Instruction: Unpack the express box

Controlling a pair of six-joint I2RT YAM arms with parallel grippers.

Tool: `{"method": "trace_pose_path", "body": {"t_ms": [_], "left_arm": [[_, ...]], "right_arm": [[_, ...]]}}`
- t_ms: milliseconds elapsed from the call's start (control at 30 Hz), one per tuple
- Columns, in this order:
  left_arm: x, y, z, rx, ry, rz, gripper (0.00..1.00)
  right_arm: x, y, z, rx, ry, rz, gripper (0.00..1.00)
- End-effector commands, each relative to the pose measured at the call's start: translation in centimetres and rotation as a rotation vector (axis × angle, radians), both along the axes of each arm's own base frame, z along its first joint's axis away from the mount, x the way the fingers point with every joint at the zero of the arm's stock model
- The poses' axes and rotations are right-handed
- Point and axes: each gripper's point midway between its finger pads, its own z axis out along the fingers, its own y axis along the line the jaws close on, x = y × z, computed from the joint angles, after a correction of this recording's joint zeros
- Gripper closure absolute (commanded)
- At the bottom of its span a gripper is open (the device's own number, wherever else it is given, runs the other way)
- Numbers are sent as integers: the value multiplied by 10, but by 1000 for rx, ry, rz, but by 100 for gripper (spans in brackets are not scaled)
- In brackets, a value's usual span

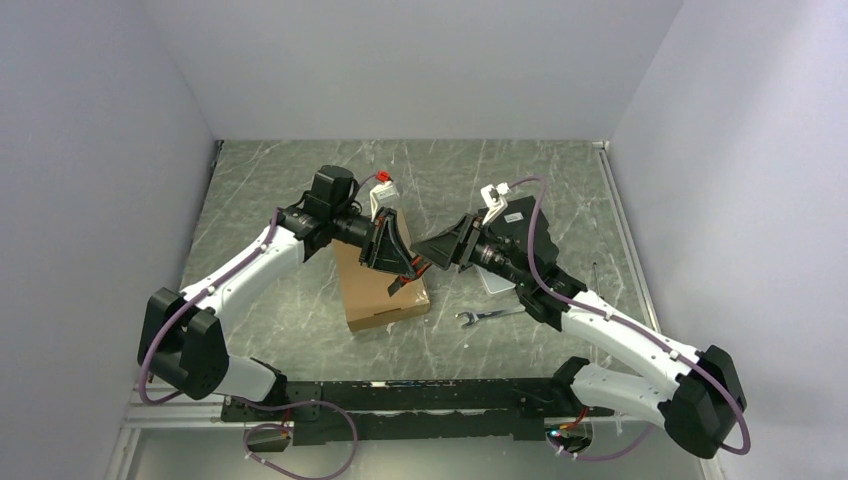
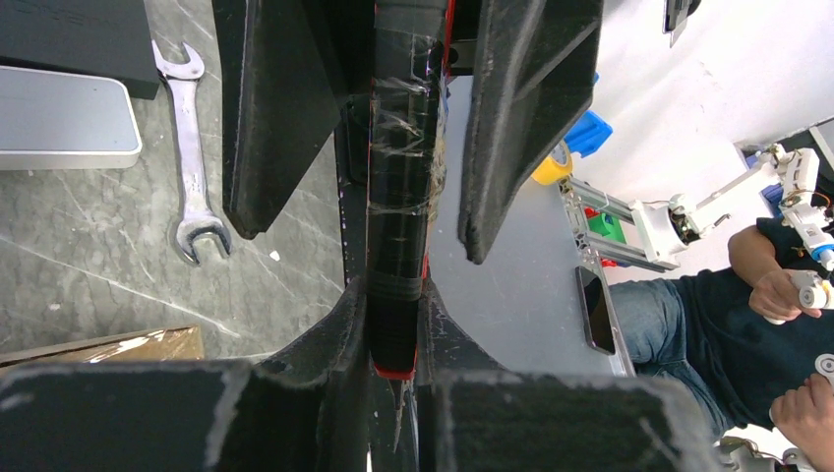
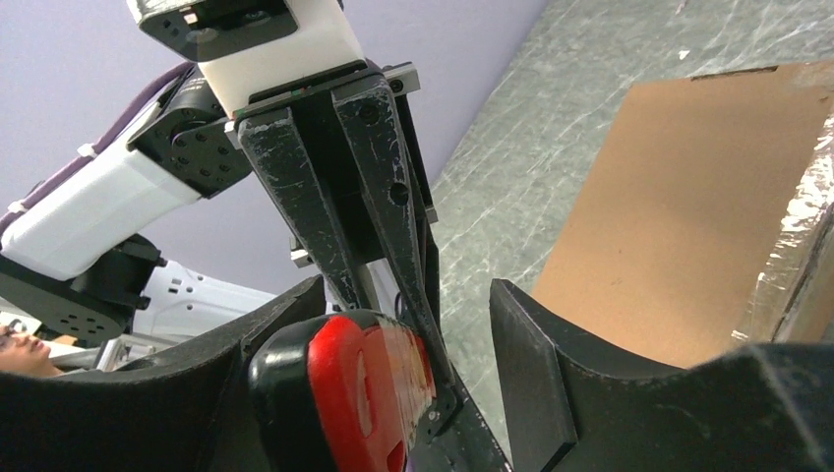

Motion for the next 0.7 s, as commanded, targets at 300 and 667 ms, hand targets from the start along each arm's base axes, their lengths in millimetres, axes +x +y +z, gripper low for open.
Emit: {"method": "trace_pose_path", "body": {"t_ms": [300,667], "left_arm": [[-7,1,17,-52,-73,-32,100],[17,1,0,48,-144,130,53]], "right_arm": [[2,9,18,85,-39,6,56],[16,-18,1,-76,-34,-160,100]]}}
